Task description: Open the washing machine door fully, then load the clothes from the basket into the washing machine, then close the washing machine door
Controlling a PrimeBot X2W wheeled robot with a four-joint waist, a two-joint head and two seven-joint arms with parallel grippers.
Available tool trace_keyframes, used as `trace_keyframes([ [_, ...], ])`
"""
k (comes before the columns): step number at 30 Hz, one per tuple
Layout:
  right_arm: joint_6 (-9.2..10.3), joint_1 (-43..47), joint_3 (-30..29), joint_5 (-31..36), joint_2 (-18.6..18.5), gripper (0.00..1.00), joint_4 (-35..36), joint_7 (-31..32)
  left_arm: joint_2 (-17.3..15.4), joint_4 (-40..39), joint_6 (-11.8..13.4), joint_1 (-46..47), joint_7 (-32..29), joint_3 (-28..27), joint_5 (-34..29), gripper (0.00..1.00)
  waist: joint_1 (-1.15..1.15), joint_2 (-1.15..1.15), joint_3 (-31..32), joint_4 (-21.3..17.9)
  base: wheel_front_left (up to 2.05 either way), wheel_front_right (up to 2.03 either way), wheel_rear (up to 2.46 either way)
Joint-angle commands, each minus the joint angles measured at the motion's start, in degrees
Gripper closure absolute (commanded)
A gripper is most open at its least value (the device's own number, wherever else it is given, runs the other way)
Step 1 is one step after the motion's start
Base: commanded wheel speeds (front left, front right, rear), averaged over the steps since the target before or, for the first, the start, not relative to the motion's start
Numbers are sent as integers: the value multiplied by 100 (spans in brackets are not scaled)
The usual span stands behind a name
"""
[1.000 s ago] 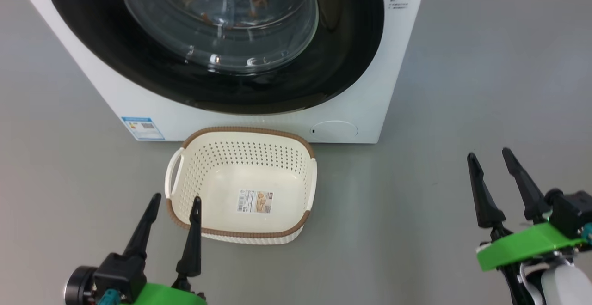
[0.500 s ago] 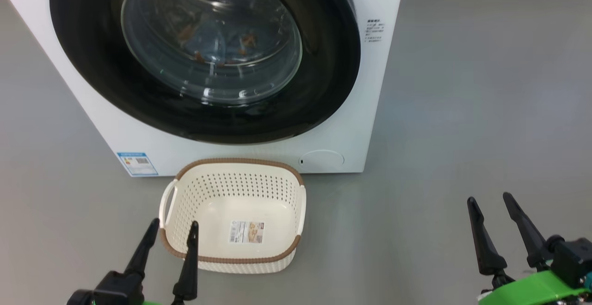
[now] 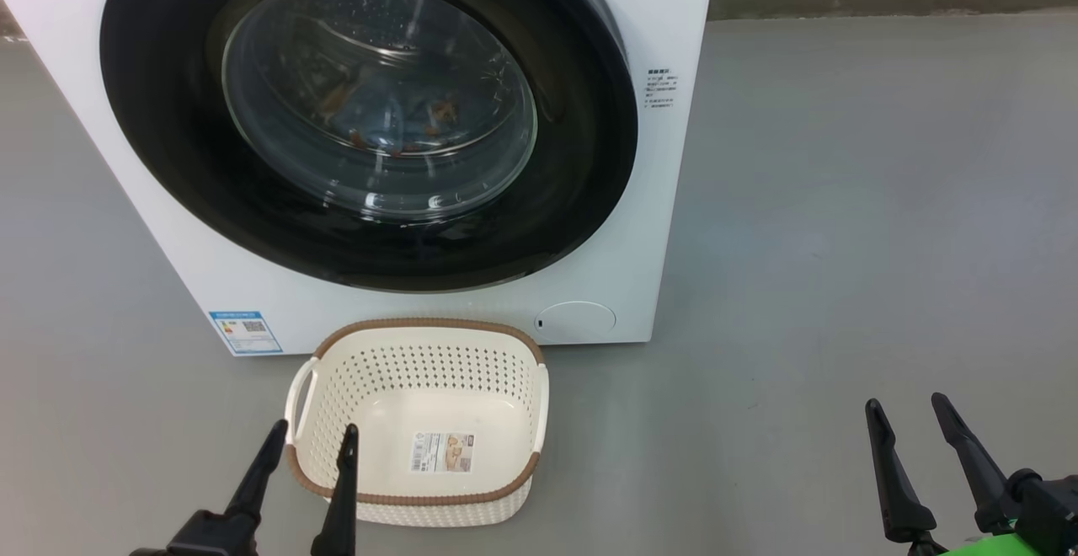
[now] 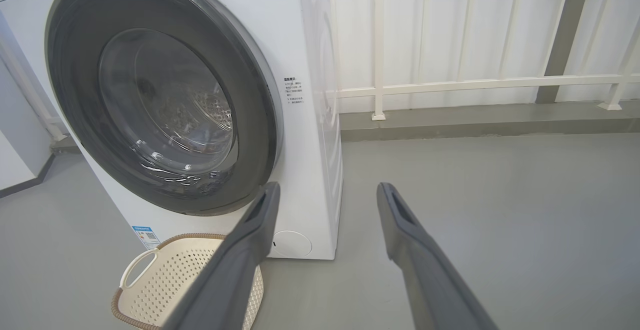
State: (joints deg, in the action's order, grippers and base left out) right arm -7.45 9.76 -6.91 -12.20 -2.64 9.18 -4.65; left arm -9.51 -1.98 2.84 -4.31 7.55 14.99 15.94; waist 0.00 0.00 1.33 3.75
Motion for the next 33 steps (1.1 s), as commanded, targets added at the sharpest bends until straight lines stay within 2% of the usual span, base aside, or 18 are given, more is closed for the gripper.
trace_keyframes([
  [1,-3,-66,96,95,-50,0,190,4,-109,-210,50,150,-3,-188,48,0,0,0,8,-2,0,0,0],
  [33,-3,-43,76,-23,-24,0,152,-52,-182,-240,172,87,9,-114,131,0,0,0,51,11,0,0,0],
])
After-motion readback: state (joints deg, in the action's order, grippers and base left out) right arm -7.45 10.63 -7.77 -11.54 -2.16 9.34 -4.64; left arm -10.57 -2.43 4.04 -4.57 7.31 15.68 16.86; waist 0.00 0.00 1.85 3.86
